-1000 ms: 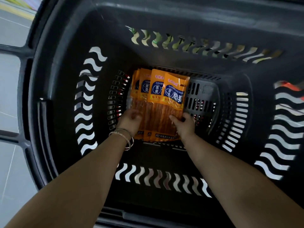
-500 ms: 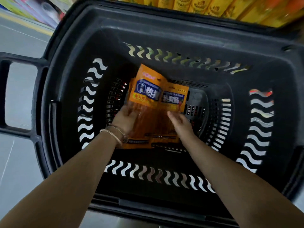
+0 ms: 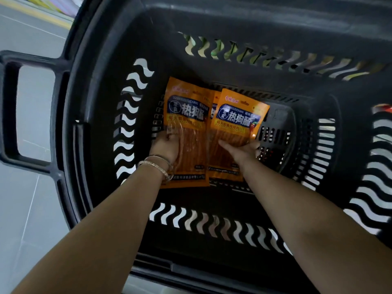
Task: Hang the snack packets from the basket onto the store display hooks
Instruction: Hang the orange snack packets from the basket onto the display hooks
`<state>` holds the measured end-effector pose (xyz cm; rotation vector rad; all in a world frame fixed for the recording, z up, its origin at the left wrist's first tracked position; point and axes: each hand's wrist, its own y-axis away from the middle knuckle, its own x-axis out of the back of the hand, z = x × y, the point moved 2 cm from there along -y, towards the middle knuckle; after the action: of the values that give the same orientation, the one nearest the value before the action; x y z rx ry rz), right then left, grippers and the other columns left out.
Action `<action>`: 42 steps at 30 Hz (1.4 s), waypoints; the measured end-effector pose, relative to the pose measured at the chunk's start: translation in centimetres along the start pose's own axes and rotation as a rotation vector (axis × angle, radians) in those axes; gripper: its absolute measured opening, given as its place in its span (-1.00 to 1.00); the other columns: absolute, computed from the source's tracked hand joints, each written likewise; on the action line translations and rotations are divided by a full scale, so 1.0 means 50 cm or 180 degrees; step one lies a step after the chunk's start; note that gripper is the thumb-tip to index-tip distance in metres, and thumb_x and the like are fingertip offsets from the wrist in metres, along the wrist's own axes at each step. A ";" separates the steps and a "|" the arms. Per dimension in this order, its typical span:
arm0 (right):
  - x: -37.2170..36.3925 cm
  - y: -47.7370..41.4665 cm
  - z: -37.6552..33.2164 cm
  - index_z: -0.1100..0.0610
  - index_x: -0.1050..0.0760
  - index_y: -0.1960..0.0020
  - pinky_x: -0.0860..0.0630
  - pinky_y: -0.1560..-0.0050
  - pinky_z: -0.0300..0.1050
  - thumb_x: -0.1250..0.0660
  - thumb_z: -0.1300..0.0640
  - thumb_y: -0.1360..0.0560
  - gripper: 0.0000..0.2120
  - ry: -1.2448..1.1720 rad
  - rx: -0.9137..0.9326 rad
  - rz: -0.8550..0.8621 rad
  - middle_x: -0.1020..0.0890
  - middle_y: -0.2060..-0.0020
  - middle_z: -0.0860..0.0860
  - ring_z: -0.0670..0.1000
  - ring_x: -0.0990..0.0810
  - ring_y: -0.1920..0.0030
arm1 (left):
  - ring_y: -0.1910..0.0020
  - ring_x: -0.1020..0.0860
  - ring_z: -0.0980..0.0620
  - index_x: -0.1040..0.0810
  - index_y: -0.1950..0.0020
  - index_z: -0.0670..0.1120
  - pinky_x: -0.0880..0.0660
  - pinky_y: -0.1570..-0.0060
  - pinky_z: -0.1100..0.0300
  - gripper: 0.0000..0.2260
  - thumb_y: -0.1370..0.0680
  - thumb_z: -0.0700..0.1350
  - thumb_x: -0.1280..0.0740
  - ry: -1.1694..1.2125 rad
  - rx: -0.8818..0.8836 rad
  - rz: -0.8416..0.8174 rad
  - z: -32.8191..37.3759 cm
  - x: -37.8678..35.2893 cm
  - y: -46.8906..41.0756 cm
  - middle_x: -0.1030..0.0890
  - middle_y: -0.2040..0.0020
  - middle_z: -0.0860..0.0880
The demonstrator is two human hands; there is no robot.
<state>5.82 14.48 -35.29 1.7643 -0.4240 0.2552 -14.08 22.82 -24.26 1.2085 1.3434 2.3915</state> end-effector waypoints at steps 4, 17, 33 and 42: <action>-0.019 0.009 0.008 0.04 -0.12 -0.45 -0.31 -0.30 -0.02 -0.56 -0.21 -0.20 0.00 -0.0326 0.0154 -0.0016 -0.29 -0.36 0.08 0.12 -0.31 -0.35 | -0.17 -0.47 -0.22 -0.40 -0.31 -0.16 -0.37 -0.11 0.13 -0.68 -0.62 -0.07 -0.08 -0.0008 0.0004 0.0046 0.001 0.000 0.001 -0.50 -0.21 -0.24; 0.103 0.063 -0.030 0.05 -0.48 -0.12 -0.50 0.00 -0.15 -0.59 0.15 -0.24 -0.50 -0.0359 0.1347 -0.0293 -0.62 -0.05 -0.04 -0.10 -0.59 0.02 | 0.20 -0.52 -0.01 -0.49 -0.19 -0.04 -0.41 0.15 0.21 -0.73 -0.58 -0.01 -0.13 0.0356 -0.0297 0.0093 0.022 0.013 0.047 -0.57 0.14 -0.03; 0.521 0.546 -0.056 0.05 -0.46 0.20 -0.43 0.13 -0.04 -0.36 -0.19 -0.43 -0.69 -0.0794 0.2906 0.1719 -0.56 0.30 0.03 0.03 -0.53 0.23 | 0.04 -0.55 0.03 -0.49 0.00 0.03 -0.40 0.07 0.20 -0.89 -0.50 -0.07 -0.35 0.0701 -0.1954 -0.0149 0.227 0.170 0.473 -0.59 0.08 0.05; 0.836 0.719 0.067 -0.09 -0.46 0.17 -0.48 0.09 -0.28 -0.50 0.15 -0.38 -0.76 -0.1526 0.3367 0.2303 -0.60 0.29 -0.20 -0.21 -0.56 0.23 | 0.18 -0.55 0.23 -0.56 -0.13 -0.12 -0.34 0.29 0.44 -0.77 -0.57 -0.02 -0.27 0.0952 -0.2915 -0.0264 0.414 0.103 0.763 -0.56 0.06 -0.02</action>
<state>28.70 -1.74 12.28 2.6431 -1.4830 0.6498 6.39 16.27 13.79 0.5347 0.1999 2.6616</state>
